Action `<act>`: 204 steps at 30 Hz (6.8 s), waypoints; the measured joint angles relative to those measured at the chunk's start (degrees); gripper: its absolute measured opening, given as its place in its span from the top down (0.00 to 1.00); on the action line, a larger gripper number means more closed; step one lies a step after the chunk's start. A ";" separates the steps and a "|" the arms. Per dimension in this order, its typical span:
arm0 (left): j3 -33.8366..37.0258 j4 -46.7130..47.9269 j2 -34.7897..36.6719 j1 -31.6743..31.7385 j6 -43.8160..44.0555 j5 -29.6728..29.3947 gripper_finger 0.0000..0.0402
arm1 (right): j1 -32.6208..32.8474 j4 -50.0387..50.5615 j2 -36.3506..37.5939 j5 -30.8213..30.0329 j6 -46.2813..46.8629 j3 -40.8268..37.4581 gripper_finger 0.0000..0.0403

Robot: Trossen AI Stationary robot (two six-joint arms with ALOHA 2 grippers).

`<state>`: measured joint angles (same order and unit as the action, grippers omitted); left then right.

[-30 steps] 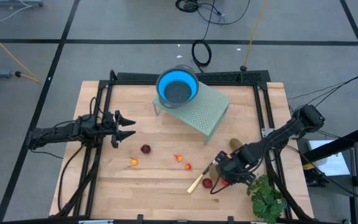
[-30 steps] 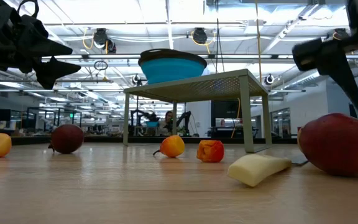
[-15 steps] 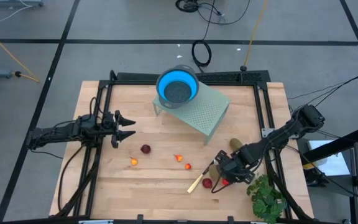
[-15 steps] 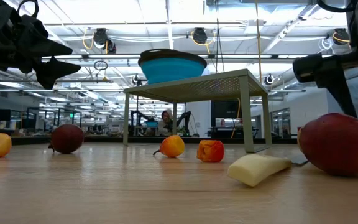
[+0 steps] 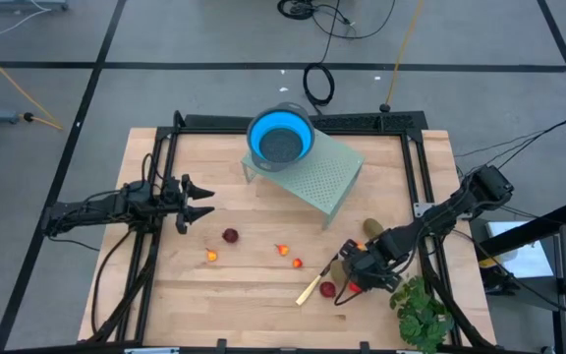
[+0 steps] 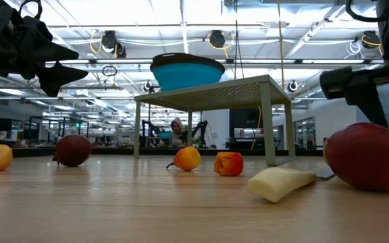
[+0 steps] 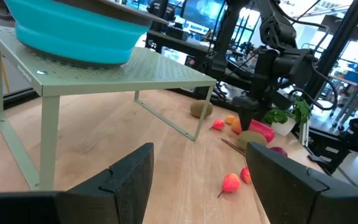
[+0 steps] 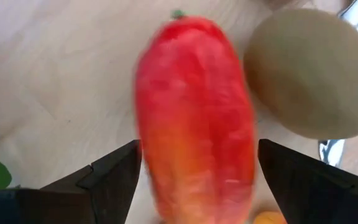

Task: Pick & Place Fruit
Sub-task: Put the mango into the blue strainer bowl on the shelf

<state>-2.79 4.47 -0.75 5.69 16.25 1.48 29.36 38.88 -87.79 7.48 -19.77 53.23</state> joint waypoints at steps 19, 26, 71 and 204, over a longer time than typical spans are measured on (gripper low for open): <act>0.00 -0.02 0.02 0.00 0.02 -0.02 0.36 | -0.02 -1.16 0.00 0.05 2.53 0.00 0.32; 0.00 -0.02 0.00 0.00 0.02 -0.02 0.36 | -0.02 -1.14 0.00 0.18 2.58 0.00 0.38; 0.00 -0.13 0.01 0.00 0.04 -0.07 0.36 | -1.11 10.72 15.04 -0.02 20.10 12.09 0.41; 0.00 -15.17 0.01 0.02 0.74 -4.60 0.36 | -22.69 -83.12 15.04 -6.20 28.57 -16.57 0.41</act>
<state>-2.79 -10.70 -0.74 5.71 16.99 -3.13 6.68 -44.25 -72.75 1.28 8.80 36.67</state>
